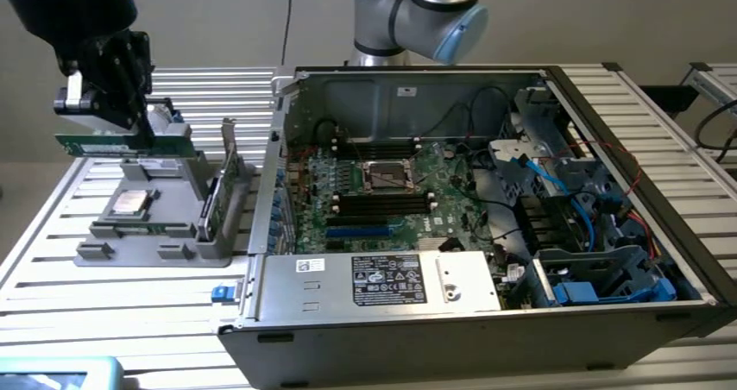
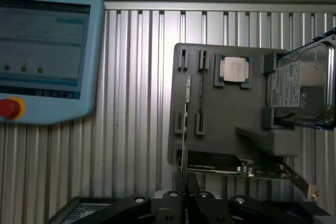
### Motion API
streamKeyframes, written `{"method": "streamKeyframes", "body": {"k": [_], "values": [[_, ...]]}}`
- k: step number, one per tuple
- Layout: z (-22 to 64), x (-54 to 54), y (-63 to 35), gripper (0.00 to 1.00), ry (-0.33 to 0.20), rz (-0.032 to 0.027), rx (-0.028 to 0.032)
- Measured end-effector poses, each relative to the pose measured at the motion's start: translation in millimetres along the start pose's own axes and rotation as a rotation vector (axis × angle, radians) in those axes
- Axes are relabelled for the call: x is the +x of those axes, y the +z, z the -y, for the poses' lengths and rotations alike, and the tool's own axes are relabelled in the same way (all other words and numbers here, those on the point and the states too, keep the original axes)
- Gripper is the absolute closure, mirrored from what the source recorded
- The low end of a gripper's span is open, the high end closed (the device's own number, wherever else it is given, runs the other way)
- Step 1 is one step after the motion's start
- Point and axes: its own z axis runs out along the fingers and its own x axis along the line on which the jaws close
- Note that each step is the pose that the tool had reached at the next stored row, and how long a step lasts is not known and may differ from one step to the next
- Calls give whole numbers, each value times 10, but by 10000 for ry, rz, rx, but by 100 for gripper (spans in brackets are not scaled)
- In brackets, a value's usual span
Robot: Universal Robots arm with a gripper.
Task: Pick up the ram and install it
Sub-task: 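Pick up the ram and move it above insertion slot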
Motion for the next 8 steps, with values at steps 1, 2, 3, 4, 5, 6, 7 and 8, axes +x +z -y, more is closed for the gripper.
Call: {"method": "streamKeyframes", "body": {"k": [1, 2, 3, 4, 5, 6, 7, 8], "values": [[45, 1, -26, 87, 0, 5, 0], [89, 2, -51, 87, 0, 5, -3], [132, 2, -68, 87, 0, 4, -6], [180, 2, -78, 87, -1, 5, -6], [225, 2, -84, 87, 0, 5, -6], [270, 2, -88, 87, 0, 5, -6], [315, 2, -92, 87, 0, 5, -6], [360, 1, -95, 87, -1, 6, -6]]}}
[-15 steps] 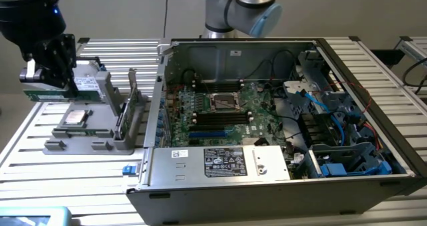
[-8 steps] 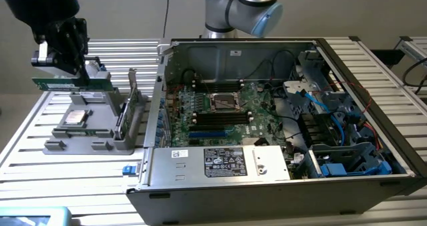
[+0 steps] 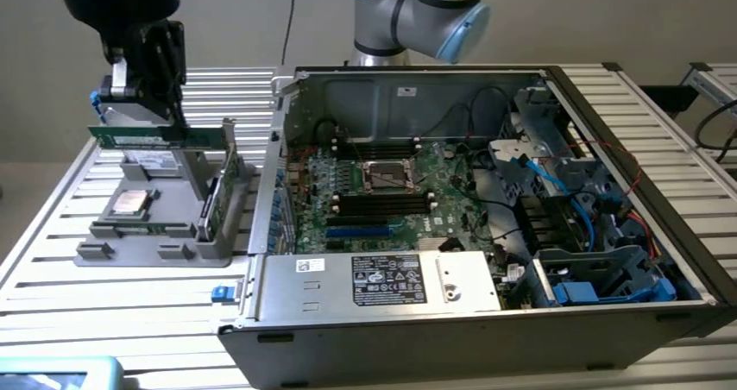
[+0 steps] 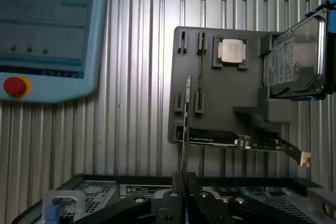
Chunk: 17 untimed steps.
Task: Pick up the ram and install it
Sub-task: 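Pick up the ram and move it above insertion slot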
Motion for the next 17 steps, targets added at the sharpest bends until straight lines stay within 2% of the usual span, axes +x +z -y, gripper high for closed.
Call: {"method": "streamKeyframes", "body": {"k": [17], "values": [[769, -2, -91, 87, 0, -1, 0]]}}
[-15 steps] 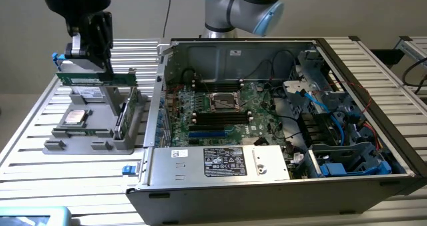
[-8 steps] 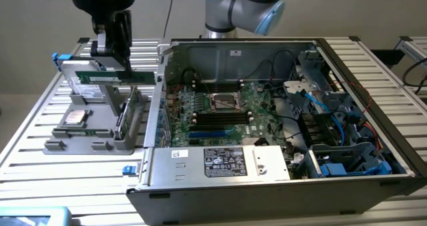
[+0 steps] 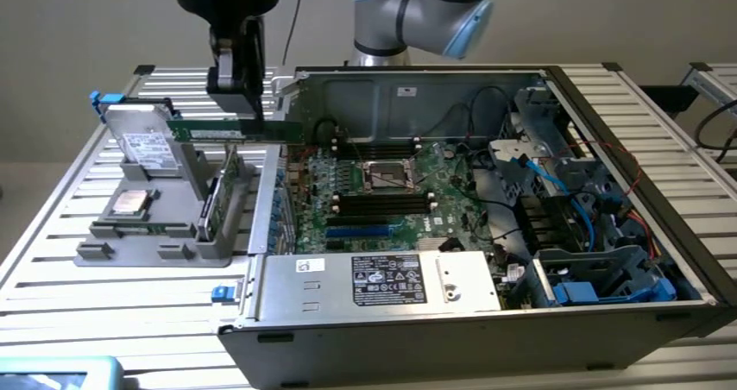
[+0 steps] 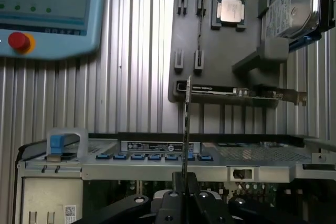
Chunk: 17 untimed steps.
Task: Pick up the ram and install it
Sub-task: 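Pick up the ram and move it above insertion slot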
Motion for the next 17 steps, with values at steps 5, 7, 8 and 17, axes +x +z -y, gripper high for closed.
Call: {"method": "streamKeyframes", "body": {"k": [5, 7, 8, 17], "values": [[228, -1, -11, 87, 0, 1, 0], [320, -1, -15, 87, 0, 0, 0], [366, -2, -17, 87, 0, 0, 0], [650, -67, -9, 87, 23, -29, 3]]}}
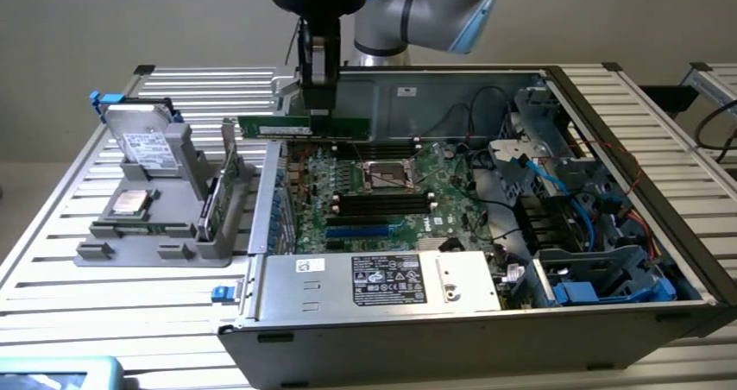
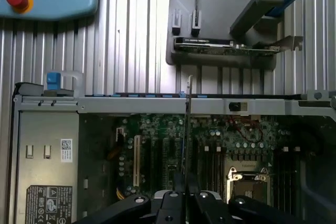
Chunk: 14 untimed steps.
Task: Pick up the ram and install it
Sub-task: 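Pick up the ram and move it above insertion slot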
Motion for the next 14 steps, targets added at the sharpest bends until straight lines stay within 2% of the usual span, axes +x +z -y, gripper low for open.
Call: {"method": "streamKeyframes", "body": {"k": [3, 14], "values": [[60, -20, 11, 87, 20, 0, 5], [507, -87, 52, 87, 19, 0, 6]]}}
